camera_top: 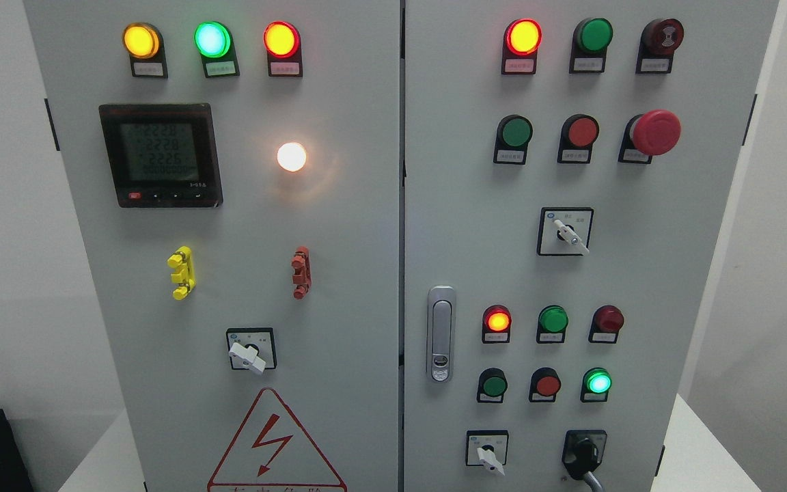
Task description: Trip black knob to open circuit
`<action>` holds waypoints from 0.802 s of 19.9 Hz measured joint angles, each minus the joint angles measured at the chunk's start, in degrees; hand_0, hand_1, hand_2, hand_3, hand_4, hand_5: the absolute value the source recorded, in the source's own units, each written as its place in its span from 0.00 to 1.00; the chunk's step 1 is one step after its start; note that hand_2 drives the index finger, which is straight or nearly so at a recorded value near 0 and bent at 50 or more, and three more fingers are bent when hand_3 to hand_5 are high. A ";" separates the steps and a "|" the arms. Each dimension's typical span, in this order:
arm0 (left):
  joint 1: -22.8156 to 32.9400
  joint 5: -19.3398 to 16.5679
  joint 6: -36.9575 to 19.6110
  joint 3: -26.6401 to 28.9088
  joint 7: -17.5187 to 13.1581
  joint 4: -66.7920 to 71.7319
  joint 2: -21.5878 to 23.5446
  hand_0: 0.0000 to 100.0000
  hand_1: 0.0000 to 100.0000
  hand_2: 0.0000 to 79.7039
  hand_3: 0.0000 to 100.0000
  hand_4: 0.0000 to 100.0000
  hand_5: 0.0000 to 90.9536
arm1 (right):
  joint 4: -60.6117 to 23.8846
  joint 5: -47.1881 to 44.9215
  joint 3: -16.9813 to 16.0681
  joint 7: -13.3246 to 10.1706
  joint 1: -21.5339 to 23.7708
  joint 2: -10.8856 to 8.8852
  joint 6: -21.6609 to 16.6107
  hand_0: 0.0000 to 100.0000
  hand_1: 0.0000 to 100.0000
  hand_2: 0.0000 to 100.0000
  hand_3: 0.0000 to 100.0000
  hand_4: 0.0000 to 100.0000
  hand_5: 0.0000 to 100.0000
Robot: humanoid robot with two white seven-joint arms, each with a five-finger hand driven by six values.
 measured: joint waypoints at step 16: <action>0.00 0.00 0.00 0.00 0.00 0.00 0.00 0.12 0.39 0.00 0.00 0.00 0.00 | -0.06 -0.07 0.05 0.00 0.02 0.00 -0.12 0.00 0.01 0.04 1.00 0.99 0.97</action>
